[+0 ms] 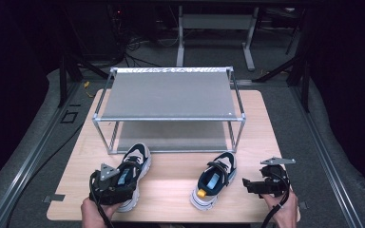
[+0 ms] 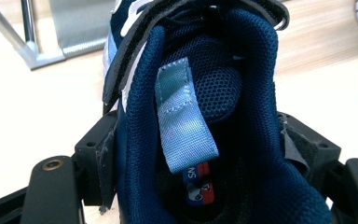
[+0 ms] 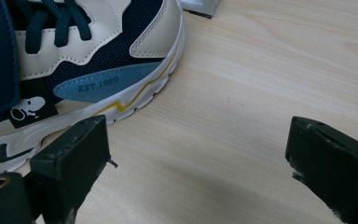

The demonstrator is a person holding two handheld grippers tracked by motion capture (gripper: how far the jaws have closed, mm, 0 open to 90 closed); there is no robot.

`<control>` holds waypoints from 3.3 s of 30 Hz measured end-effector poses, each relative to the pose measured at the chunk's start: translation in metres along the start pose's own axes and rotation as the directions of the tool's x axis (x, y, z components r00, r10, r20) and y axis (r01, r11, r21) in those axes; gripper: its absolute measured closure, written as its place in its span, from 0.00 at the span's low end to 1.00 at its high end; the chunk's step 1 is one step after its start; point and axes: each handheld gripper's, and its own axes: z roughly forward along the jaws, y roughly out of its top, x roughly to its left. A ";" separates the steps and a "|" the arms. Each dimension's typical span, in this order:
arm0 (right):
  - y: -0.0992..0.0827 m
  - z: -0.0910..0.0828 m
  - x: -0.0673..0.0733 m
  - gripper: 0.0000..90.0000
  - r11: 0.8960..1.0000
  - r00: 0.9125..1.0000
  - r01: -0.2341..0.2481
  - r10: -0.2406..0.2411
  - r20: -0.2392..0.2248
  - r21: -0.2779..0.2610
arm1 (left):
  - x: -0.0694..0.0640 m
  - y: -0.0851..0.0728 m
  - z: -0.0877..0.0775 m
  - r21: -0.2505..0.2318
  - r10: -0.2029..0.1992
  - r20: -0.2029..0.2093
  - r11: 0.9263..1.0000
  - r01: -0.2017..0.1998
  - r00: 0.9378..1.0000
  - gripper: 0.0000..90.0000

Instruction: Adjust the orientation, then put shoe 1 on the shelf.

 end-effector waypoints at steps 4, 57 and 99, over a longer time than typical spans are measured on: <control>0.000 -0.001 0.002 0.06 1.000 1.000 -0.002 0.002 0.012 -0.010 | 0.003 0.003 0.003 0.000 0.000 0.010 1.000 0.000 1.000 0.28; 0.005 -0.013 0.007 0.07 0.999 0.999 0.024 -0.023 0.027 -0.024 | -0.032 0.097 0.119 -0.021 -0.015 -0.061 1.000 0.013 0.998 0.27; -0.002 -0.018 0.009 0.08 0.997 0.999 0.012 -0.014 -0.029 -0.074 | -0.031 0.104 0.119 -0.143 -0.084 -0.030 0.986 0.079 0.996 0.25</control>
